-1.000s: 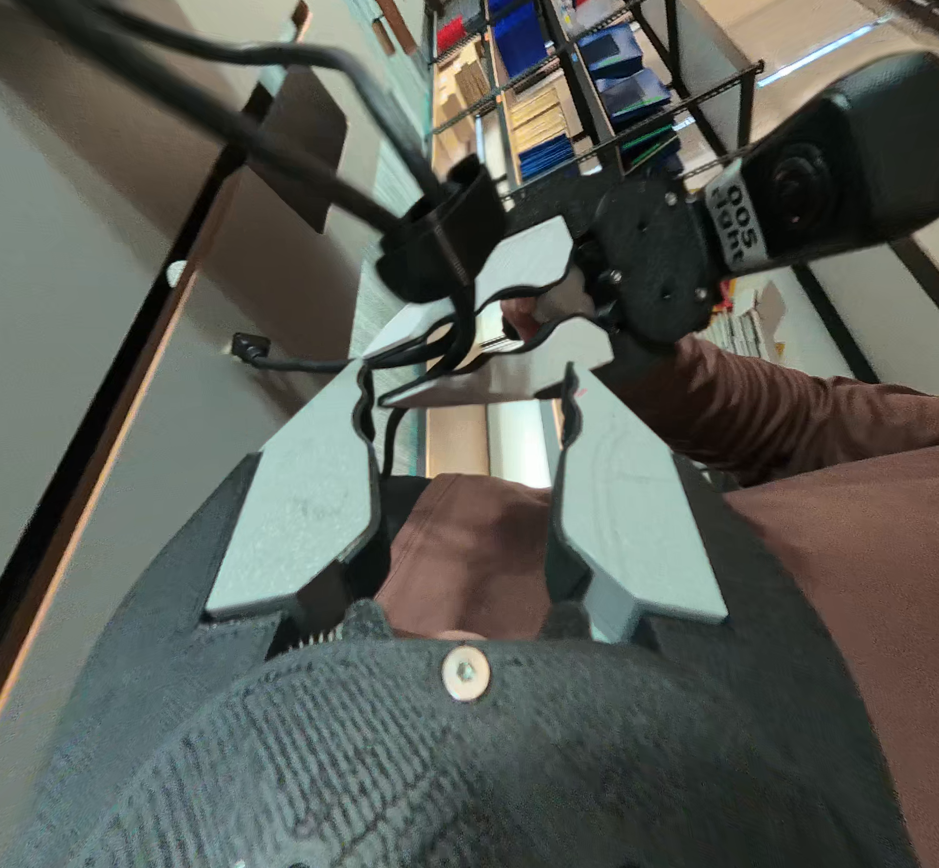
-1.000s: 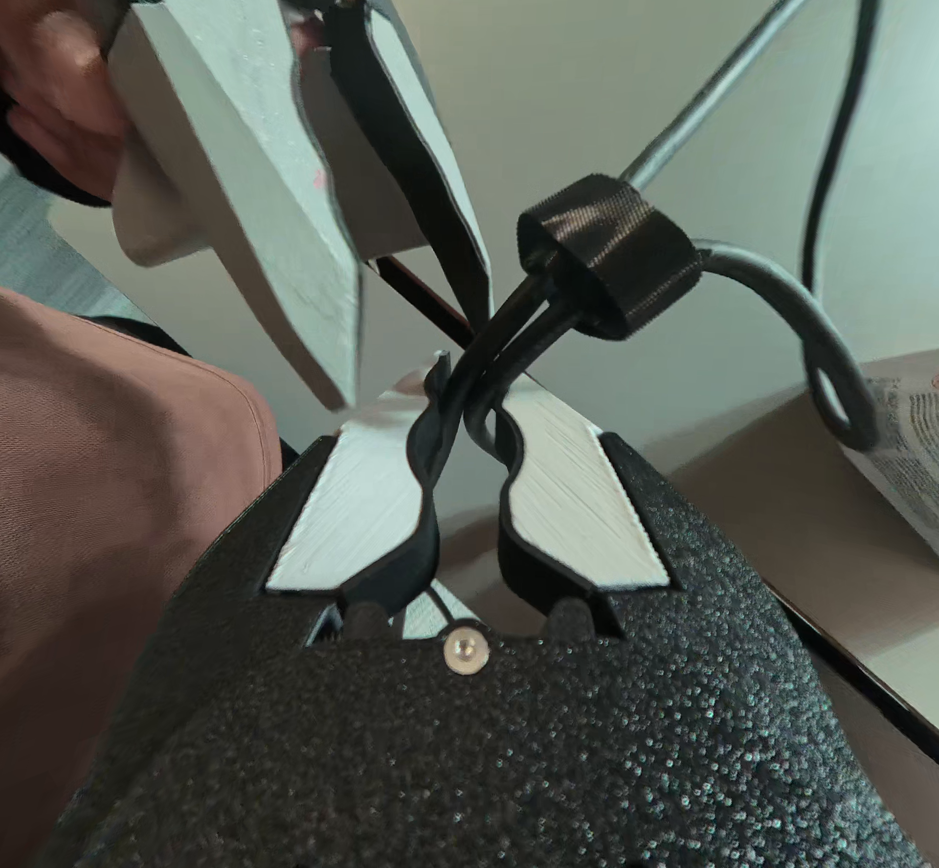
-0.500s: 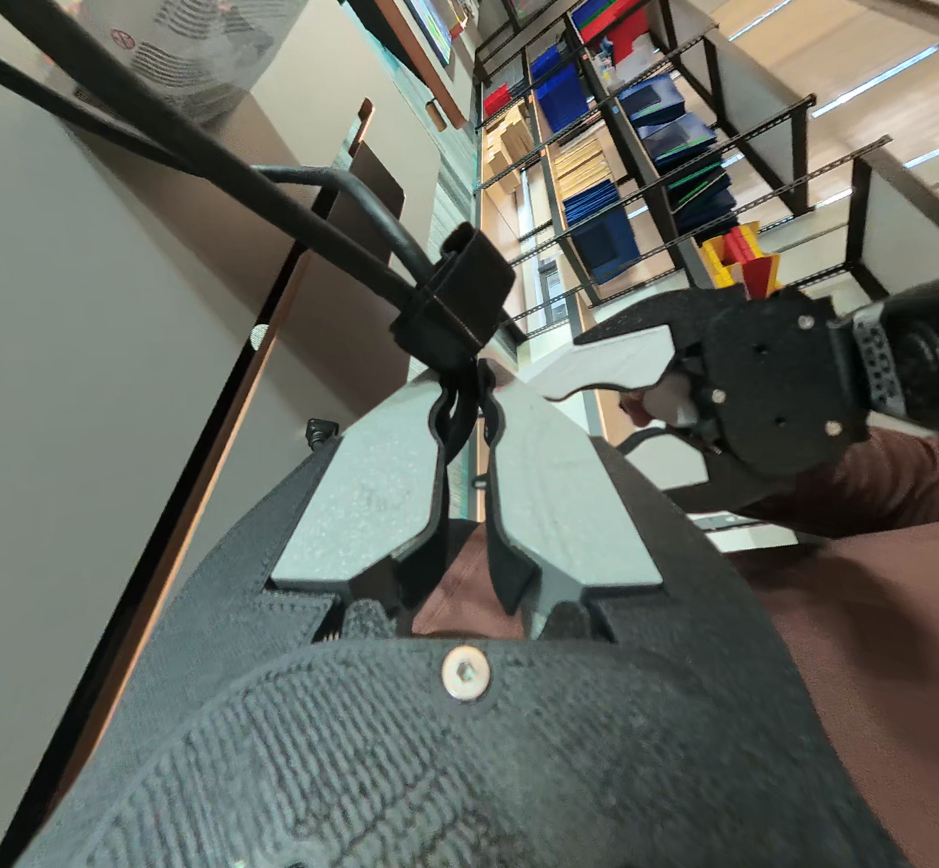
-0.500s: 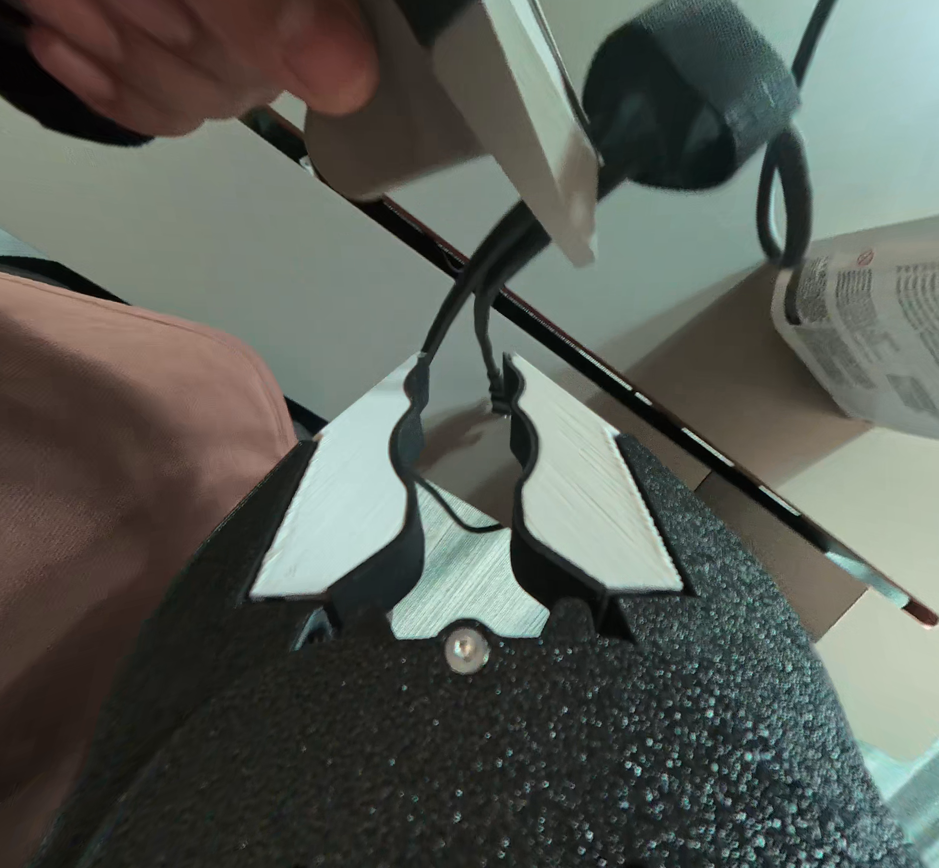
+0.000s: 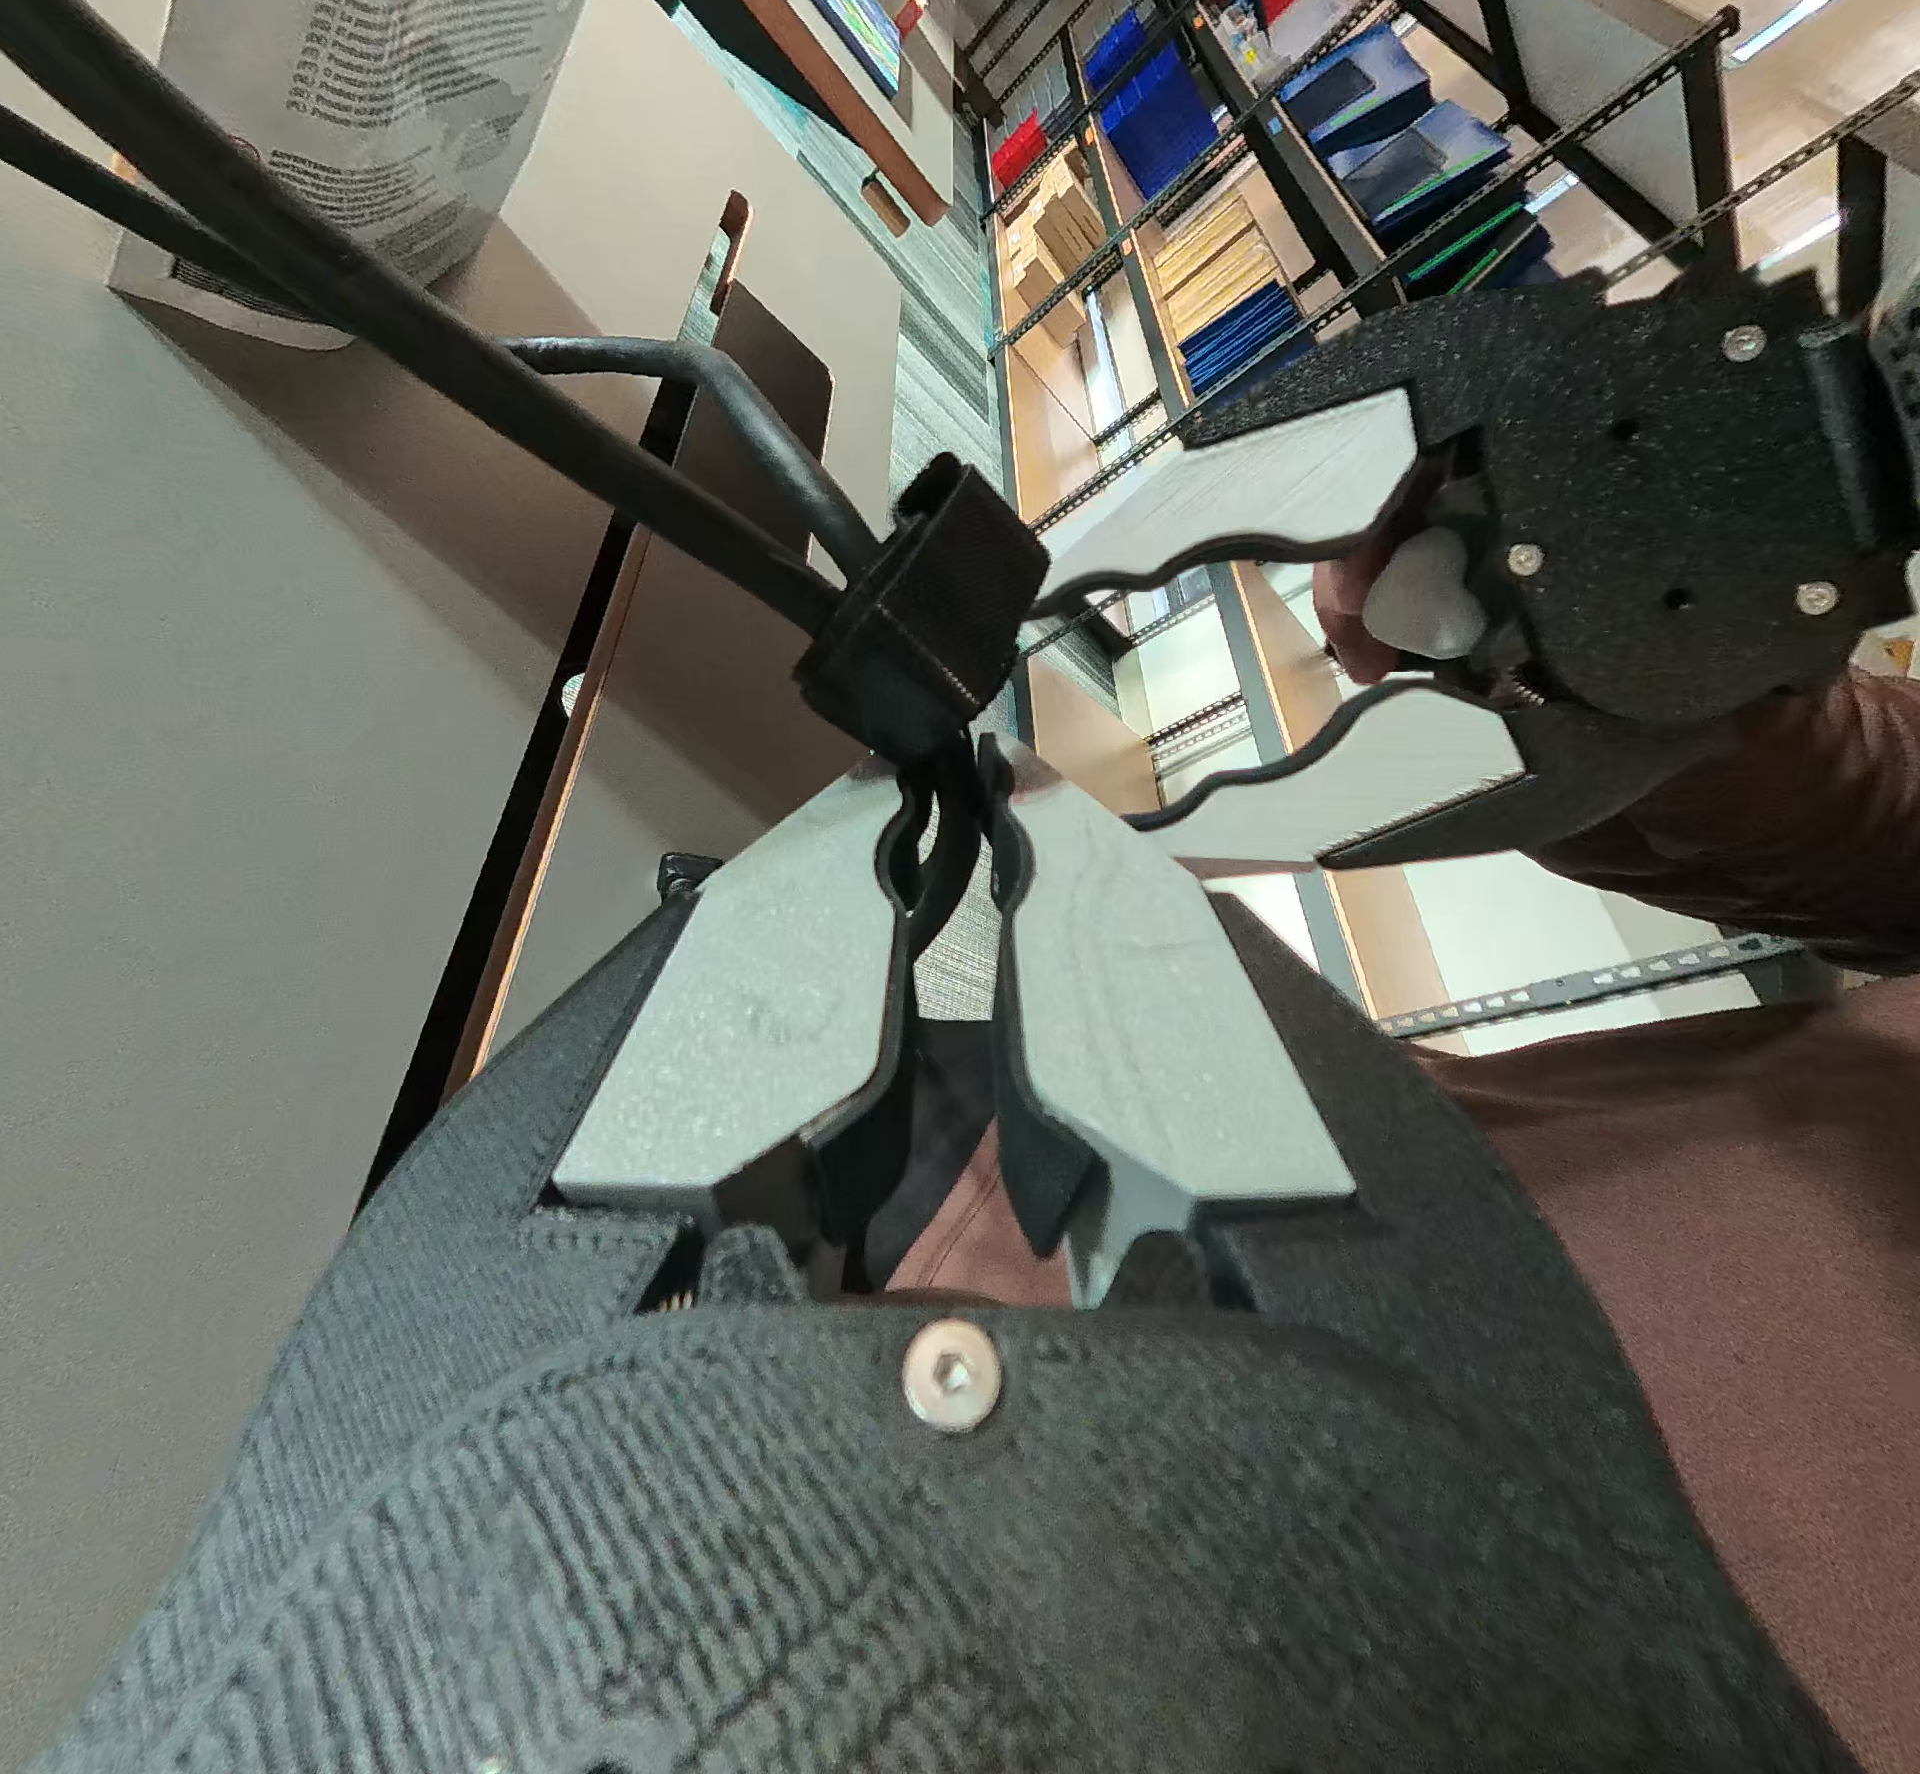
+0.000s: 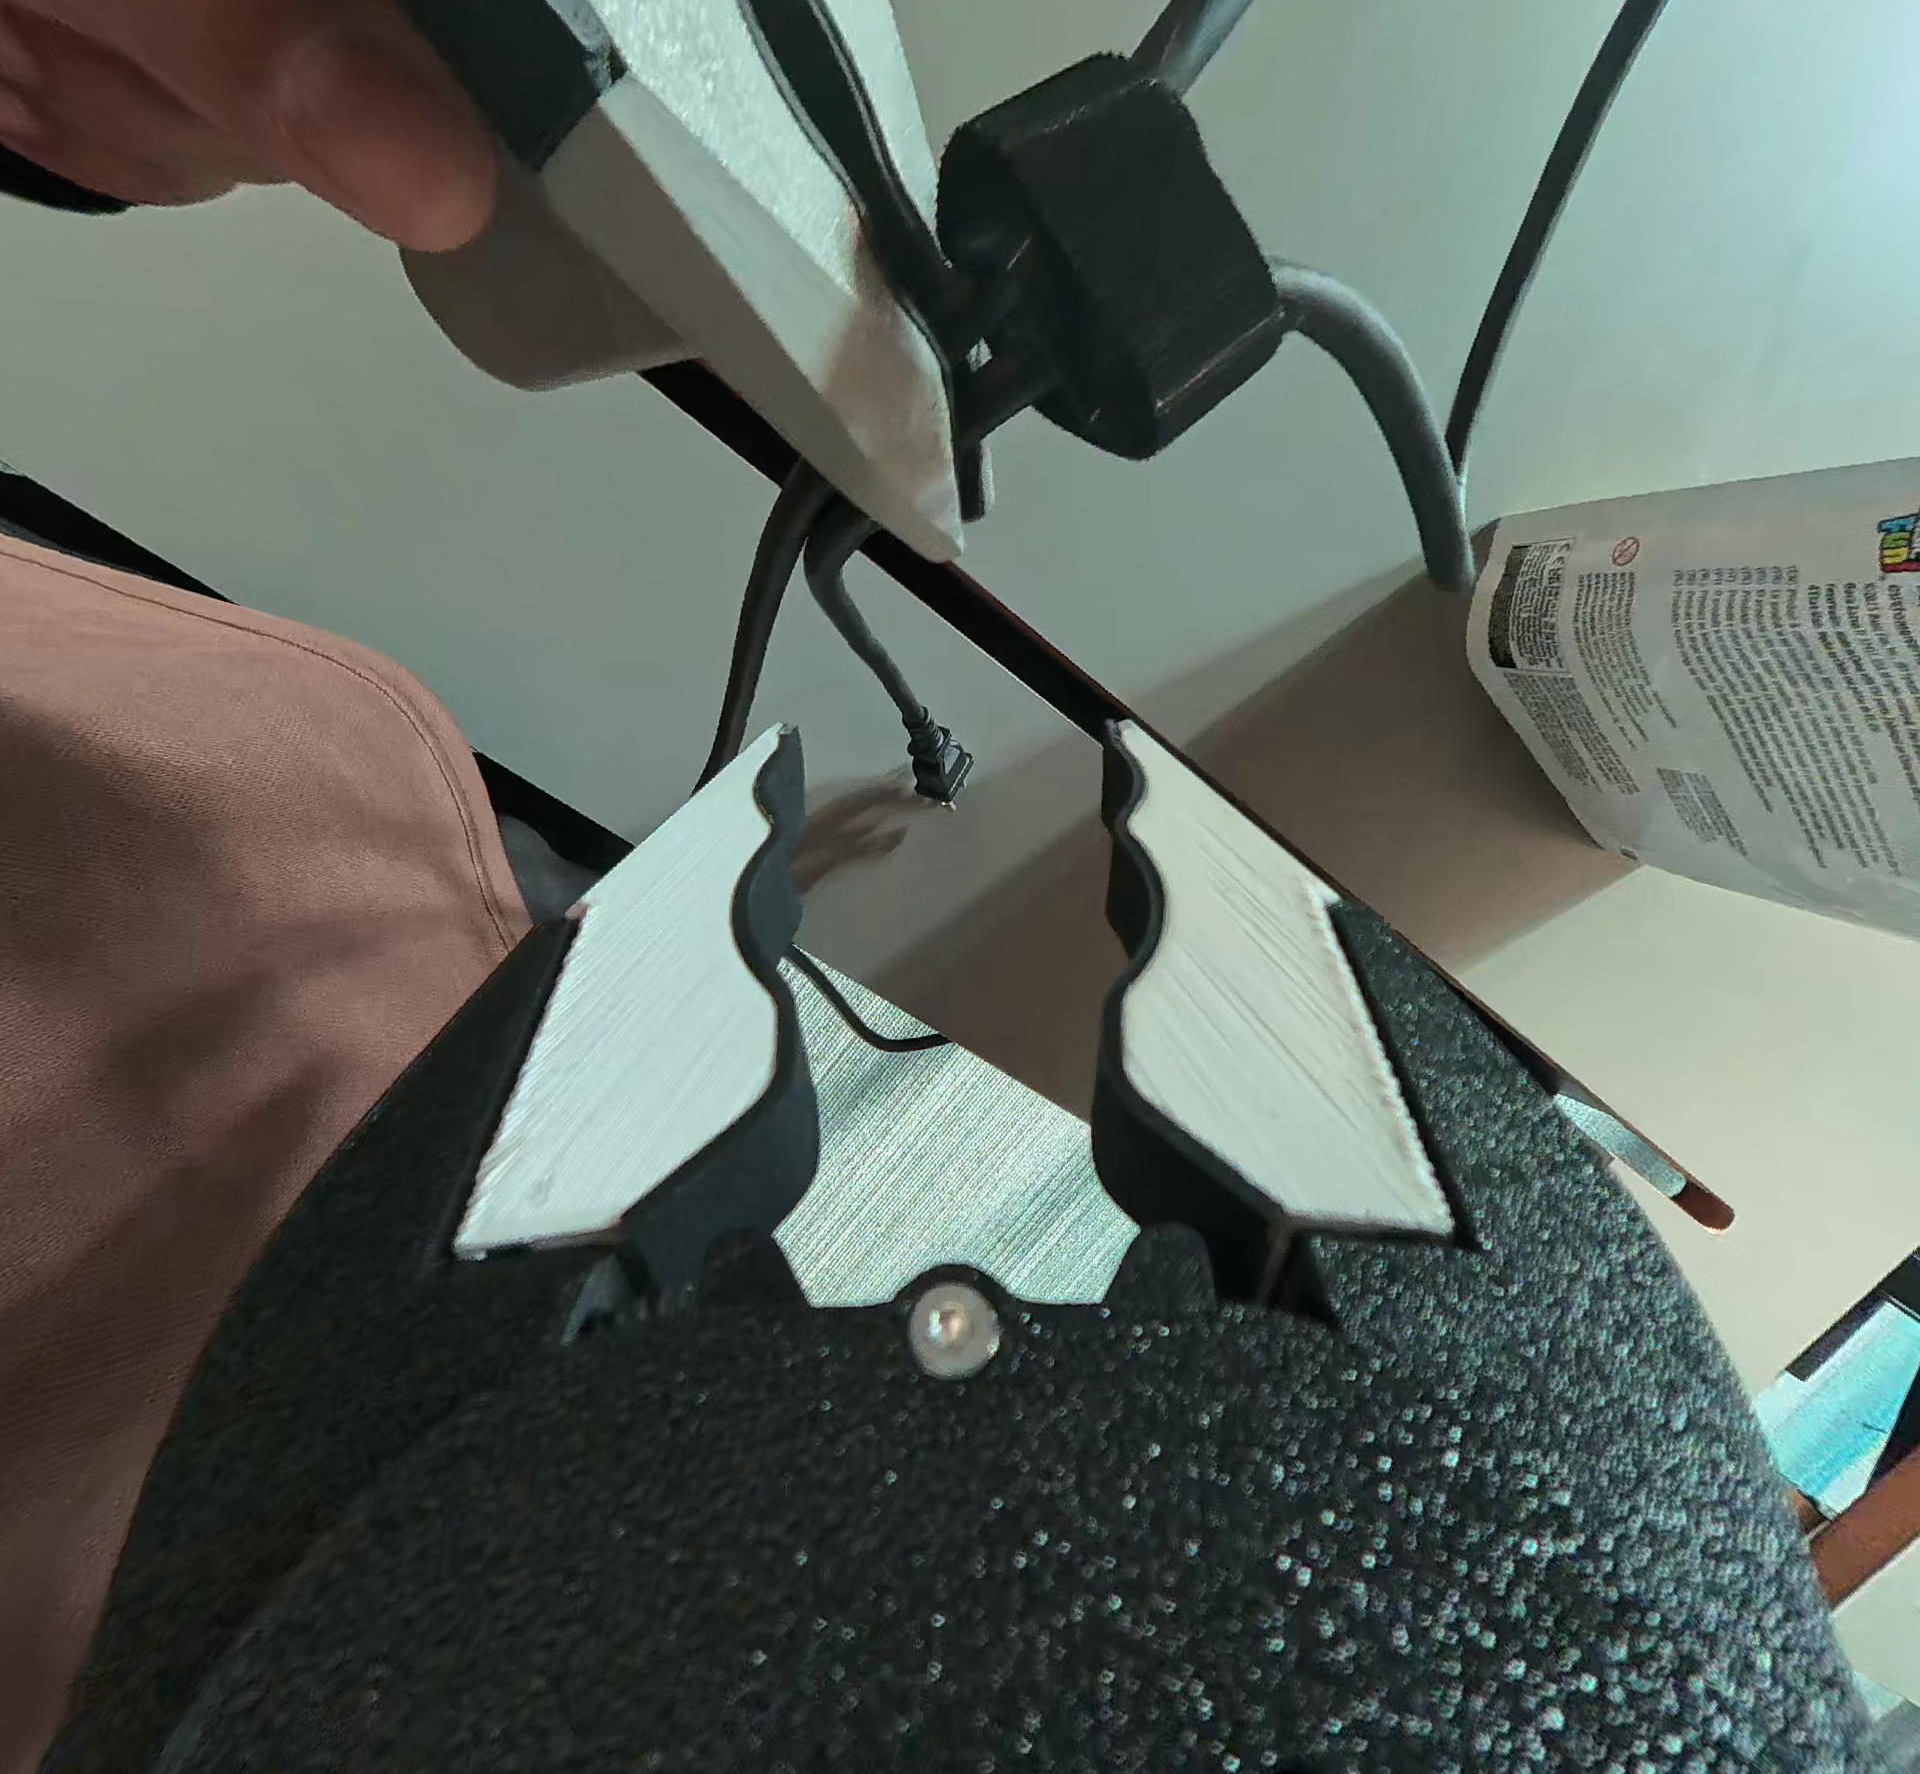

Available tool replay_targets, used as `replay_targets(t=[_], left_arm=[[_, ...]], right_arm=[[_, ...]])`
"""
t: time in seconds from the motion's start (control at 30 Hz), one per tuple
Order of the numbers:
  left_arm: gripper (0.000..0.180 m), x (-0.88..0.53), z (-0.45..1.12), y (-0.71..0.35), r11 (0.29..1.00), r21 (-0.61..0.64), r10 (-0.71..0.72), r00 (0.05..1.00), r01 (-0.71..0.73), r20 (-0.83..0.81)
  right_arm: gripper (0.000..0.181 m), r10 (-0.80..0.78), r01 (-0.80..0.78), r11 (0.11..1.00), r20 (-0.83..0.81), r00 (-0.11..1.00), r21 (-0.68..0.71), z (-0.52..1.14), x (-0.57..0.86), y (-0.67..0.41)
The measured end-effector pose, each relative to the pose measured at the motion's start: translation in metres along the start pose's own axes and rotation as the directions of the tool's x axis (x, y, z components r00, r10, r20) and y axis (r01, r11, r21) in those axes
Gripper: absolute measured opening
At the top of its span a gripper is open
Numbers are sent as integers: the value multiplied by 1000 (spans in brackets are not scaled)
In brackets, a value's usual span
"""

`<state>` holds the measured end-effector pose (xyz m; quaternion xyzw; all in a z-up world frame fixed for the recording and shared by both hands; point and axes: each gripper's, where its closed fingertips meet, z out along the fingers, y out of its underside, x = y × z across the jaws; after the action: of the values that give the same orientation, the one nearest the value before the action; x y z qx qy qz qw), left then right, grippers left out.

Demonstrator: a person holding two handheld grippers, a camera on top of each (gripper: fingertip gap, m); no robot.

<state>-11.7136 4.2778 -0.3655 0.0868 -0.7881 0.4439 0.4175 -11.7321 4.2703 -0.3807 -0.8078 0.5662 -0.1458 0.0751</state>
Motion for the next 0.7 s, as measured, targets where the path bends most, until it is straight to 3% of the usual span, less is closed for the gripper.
replay_targets(t=[0.37, 0.43, 0.5, 0.57, 0.7], left_arm=[[7, -2, -3, -7, 998, 58, 5, 1000, -5, -2], [7, -5, -3, -9, 996, 83, 29, 999, -30, 14], [7, -7, -3, -10, 991, 107, 73, 997, -76, 28], [7, -4, -3, -9, 985, 124, 115, 993, -116, 19], [7, 3, -2, -5, 981, 141, 141, 989, -134, -37]], right_arm=[[57, 26, -27, 1000, 62, 998, 16, -3, -19, -3], [64, 133, -141, 990, 183, 974, 32, -9, -33, -4], [64, 262, -306, 950, 369, 892, 65, -23, -54, -17], [63, 345, -409, 911, 448, 825, 50, -30, -60, -20], [67, 309, -331, 943, 265, 913, 41, -13, -44, -3]])
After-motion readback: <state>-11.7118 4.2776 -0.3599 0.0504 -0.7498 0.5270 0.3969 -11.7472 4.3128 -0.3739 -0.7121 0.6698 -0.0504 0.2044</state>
